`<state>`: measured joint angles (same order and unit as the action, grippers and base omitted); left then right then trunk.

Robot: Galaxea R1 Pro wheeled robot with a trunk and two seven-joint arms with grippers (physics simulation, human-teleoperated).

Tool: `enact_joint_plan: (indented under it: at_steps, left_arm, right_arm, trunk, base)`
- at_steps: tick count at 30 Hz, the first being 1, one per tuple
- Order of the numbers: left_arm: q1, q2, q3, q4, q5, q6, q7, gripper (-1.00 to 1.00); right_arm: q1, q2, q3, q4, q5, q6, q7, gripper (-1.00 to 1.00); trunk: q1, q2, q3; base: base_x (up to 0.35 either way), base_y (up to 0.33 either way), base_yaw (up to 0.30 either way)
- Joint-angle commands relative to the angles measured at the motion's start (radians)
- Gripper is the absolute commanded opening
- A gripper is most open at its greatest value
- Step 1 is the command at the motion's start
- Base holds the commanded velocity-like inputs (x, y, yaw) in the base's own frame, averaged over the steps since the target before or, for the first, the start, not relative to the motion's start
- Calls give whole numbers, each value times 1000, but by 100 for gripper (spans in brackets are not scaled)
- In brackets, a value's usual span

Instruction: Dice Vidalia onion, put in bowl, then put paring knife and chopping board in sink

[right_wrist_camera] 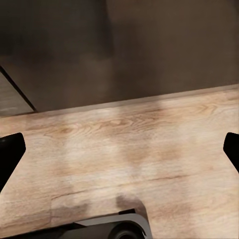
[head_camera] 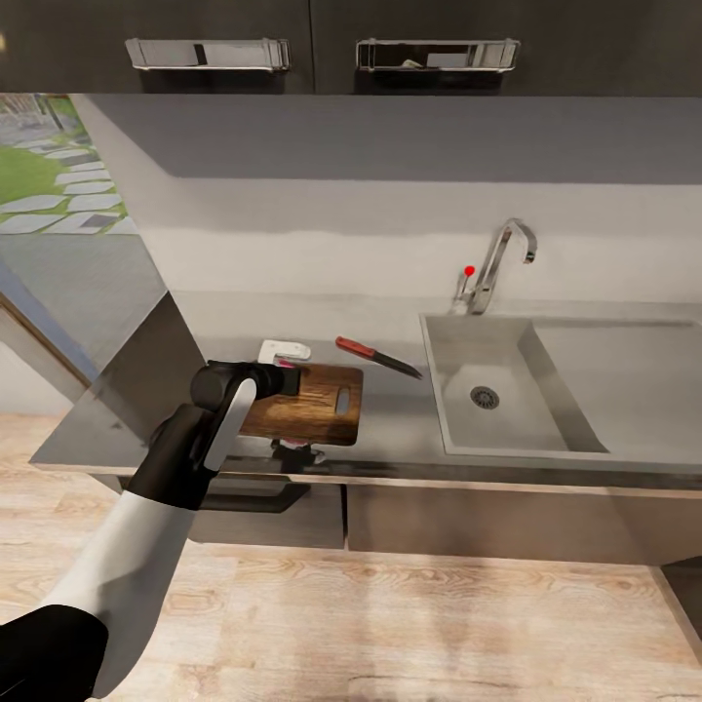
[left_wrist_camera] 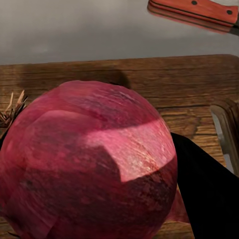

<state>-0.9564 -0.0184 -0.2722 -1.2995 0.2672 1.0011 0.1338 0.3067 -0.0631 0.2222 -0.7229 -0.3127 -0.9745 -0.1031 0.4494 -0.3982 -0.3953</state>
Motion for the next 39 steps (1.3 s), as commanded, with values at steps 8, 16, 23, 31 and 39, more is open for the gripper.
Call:
enact_joint_plan:
  at_steps: [8, 16, 23, 31, 39]
  left_arm:
    - [-1, -1, -1, 5, 10, 4, 10, -100]
    - [-1, -1, -1, 6, 10, 4, 10, -100]
    - [-1, -1, -1, 13, 9, 4, 10, -100]
    - [-1, -1, -1, 16, 9, 3, 10, -100]
    - [-1, -2, -1, 14, 9, 3, 10, -100]
  right_arm:
    - [0, -3, 6, -1, 0, -5, -9, 100]
    - [0, -3, 6, -2, 0, -5, -9, 100]
    - [0, -2, 6, -3, -2, 1, -10, 100]
    - [0, -3, 6, -3, -2, 2, -10, 100]
    - [0, -3, 6, -3, -2, -1, -9, 100]
  trunk:
    - [1, -2, -1]
    - [1, -2, -1]
    - [1, -2, -6]
    - [1, -2, -18]
    - [1, -2, -30]
  base:
    - [0, 0, 0]
    - [0, 0, 0]
    - [0, 0, 0]
    - [0, 0, 0]
    - [0, 0, 0]
